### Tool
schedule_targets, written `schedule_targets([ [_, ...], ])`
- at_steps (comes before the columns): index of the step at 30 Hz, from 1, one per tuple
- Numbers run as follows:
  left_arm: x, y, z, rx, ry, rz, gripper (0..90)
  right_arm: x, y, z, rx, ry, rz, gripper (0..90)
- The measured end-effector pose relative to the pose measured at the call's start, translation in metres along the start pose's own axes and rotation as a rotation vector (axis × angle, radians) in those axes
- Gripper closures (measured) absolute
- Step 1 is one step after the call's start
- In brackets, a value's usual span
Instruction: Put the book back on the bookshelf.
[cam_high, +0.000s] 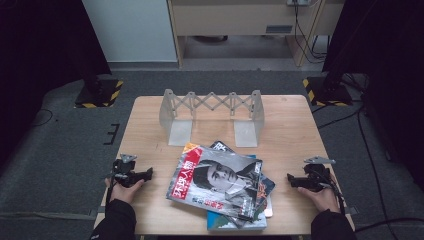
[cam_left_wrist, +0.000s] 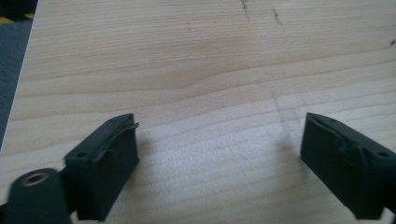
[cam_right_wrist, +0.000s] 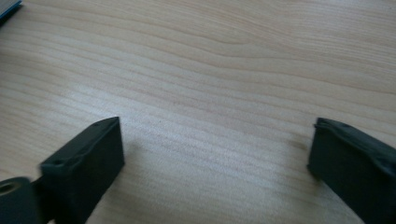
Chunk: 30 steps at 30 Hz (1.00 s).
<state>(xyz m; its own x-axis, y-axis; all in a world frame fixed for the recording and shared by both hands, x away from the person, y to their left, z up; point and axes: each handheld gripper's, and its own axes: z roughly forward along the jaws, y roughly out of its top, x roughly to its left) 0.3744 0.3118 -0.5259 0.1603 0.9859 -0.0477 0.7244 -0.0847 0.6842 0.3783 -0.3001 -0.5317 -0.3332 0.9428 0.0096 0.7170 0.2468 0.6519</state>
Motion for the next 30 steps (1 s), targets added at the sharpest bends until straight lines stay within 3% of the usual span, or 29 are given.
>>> schedule_targets([
  [3, 0.000, 0.002, -0.009, -0.039, -0.014, -0.021, 12.0, 0.001, 0.003, -0.005, 0.000, -0.002, 0.002, 7.7],
  [8, -0.006, 0.003, -0.018, -0.065, -0.046, -0.026, 12.3, 0.000, 0.006, -0.012, -0.031, -0.001, 0.032, 7.9],
  [12, -0.011, 0.003, -0.025, -0.103, -0.068, -0.032, 13.2, 0.000, 0.011, -0.025, -0.094, 0.018, 0.104, 7.7],
  [13, -0.014, 0.004, -0.031, -0.145, -0.071, -0.035, 13.9, 0.000, 0.012, -0.028, -0.115, 0.025, 0.126, 7.6],
  [14, -0.014, 0.004, -0.031, -0.145, -0.071, -0.035, 14.0, 0.000, 0.012, -0.028, -0.115, 0.025, 0.126, 7.6],
  [15, -0.016, 0.005, -0.036, -0.180, -0.087, -0.048, 13.9, 0.001, 0.014, -0.034, -0.152, 0.024, 0.145, 8.7],
  [18, -0.020, 0.004, -0.042, -0.211, -0.113, -0.053, 14.1, 0.004, 0.017, -0.040, -0.184, 0.020, 0.150, 8.9],
  [24, -0.026, 0.002, -0.048, -0.221, -0.133, -0.037, 14.5, 0.010, 0.020, -0.047, -0.204, 0.044, 0.148, 9.4],
  [30, -0.030, 0.000, -0.054, -0.262, -0.163, -0.054, 16.7, 0.019, 0.023, -0.056, -0.232, 0.069, 0.127, 9.4],
])
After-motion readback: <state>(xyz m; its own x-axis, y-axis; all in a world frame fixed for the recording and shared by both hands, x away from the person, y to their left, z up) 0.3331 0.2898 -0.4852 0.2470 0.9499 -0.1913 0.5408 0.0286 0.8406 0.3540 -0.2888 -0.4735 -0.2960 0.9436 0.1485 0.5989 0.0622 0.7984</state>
